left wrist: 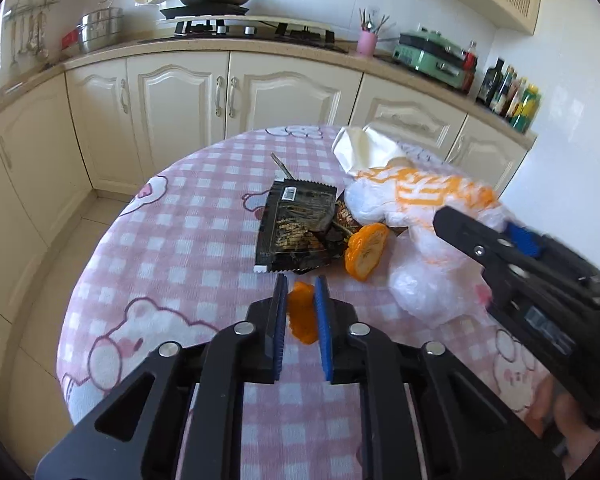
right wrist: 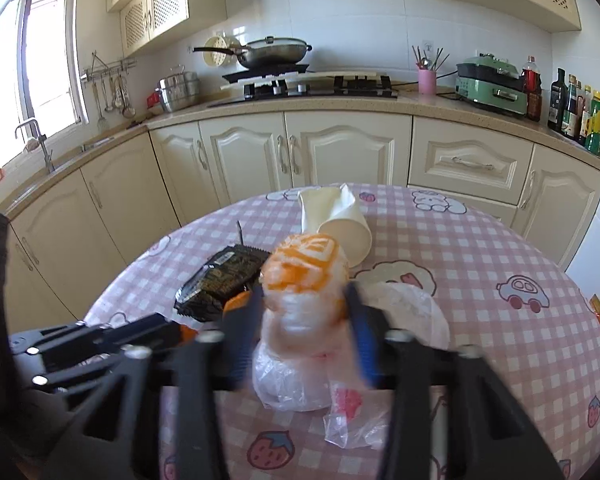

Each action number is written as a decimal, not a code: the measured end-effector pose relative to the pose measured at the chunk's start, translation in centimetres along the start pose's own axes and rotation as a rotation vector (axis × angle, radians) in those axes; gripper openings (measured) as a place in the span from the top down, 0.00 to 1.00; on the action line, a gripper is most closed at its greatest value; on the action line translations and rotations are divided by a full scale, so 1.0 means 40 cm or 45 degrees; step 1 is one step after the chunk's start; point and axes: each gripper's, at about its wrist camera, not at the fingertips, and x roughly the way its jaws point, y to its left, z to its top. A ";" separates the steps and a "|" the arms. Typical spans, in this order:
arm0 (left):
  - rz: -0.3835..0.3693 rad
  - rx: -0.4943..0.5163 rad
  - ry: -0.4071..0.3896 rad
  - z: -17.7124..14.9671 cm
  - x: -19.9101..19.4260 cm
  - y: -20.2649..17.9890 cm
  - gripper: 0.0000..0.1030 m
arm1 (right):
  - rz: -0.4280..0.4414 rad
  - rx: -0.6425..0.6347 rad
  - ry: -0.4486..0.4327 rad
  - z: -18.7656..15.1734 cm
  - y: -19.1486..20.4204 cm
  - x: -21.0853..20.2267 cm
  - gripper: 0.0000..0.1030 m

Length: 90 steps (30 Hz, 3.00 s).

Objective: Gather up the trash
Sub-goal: 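Swing both open tools back over the table toward the bags, then grasp the white-and-orange plastic bag with the right tool, then carry the white-and-orange bag over the blue bin and open the right tool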

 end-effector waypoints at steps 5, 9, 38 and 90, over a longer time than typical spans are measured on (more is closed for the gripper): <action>0.003 -0.003 -0.019 -0.011 -0.037 0.024 0.96 | -0.015 0.006 -0.058 -0.003 0.004 -0.034 0.76; 0.019 -0.037 -0.037 -0.030 -0.073 0.062 0.98 | -0.004 0.009 -0.155 0.004 0.020 -0.097 0.76; 0.007 -0.293 -0.211 -0.117 -0.313 0.313 0.98 | 0.365 -0.103 -0.137 -0.021 0.342 -0.165 0.76; 0.453 -0.770 -0.119 -0.312 -0.309 0.813 0.48 | 0.628 -0.323 0.268 -0.204 0.949 0.182 0.67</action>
